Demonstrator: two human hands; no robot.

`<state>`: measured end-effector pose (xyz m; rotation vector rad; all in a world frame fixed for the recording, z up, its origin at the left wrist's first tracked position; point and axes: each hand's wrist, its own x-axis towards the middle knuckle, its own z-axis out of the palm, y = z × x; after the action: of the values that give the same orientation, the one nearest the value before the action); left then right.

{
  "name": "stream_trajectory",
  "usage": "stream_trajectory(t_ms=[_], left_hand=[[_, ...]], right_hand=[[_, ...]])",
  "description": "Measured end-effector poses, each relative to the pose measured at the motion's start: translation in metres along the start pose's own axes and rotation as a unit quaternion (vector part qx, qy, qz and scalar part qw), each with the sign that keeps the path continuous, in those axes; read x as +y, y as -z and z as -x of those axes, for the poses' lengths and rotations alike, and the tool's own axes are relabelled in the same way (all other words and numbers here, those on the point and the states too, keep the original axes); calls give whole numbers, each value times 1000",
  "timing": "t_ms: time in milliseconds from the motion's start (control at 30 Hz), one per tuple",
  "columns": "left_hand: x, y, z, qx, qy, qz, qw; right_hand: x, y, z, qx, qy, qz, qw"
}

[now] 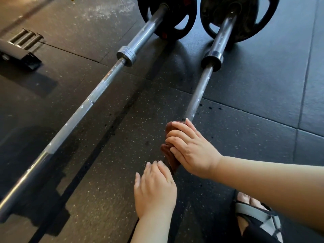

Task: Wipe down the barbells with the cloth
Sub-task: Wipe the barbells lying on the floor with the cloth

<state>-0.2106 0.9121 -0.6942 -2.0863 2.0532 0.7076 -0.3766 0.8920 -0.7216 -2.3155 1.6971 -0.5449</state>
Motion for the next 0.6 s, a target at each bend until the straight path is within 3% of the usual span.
stream_trajectory(t_ms=[200,400,500,600], left_hand=[[-1,-1,3,4,-11,7,1000],[-1,-2,4,14,-33,-22,999],[2,-2,7,37,-39,-66,996],[0,-5,8,36,-35,-38,998]], right_hand=[[-6,-3,8,-45,98,12,994],[-10,-2,1,-14,-8,8,1000],[-21,-13,17,-12,46,5,999],[-8,-7,12,-40,92,25,995]])
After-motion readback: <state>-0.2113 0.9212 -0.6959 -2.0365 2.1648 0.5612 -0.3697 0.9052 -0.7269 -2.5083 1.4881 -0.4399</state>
